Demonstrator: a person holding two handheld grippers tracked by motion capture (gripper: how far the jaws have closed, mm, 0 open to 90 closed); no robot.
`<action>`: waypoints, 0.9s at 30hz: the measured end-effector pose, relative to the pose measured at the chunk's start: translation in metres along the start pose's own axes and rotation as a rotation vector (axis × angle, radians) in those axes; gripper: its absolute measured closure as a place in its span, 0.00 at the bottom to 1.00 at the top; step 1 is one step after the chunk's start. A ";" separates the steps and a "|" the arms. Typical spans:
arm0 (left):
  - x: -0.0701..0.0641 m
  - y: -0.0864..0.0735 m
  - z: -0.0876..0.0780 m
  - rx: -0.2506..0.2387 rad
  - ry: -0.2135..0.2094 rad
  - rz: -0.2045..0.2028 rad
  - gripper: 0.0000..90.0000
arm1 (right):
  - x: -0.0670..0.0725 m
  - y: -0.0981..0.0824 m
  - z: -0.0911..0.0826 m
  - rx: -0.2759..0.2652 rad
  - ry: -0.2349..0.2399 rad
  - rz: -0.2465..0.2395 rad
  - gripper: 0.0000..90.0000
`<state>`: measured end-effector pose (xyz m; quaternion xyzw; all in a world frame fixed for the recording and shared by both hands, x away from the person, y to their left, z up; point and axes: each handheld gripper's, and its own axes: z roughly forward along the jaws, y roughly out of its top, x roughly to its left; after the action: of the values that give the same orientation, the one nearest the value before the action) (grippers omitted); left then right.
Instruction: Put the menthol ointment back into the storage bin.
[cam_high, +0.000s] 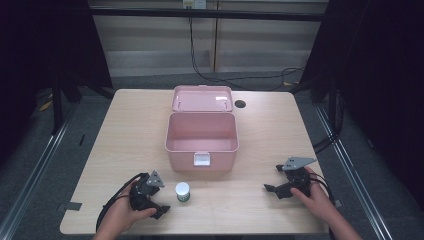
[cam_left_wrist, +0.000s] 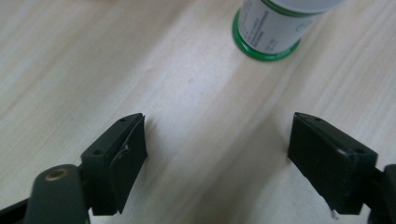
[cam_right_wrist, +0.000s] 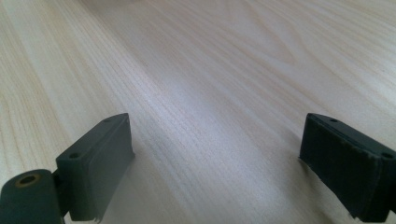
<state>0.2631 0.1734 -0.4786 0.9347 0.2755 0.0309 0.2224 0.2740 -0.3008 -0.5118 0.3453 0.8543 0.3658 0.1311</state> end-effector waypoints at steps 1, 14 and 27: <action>0.000 0.003 -0.001 0.021 -0.013 -0.017 0.25 | 0.000 0.000 0.000 0.002 -0.001 0.002 0.10; -0.005 0.037 -0.017 0.158 -0.072 -0.128 0.29 | 0.000 0.000 0.000 0.001 -0.001 0.000 0.10; -0.008 0.062 -0.022 0.235 -0.102 -0.211 0.34 | 0.000 0.000 0.000 0.001 -0.001 0.001 0.10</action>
<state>0.2831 0.1316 -0.4318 0.9205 0.3622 -0.0723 0.1271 0.2736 -0.3009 -0.5118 0.3458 0.8542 0.3653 0.1312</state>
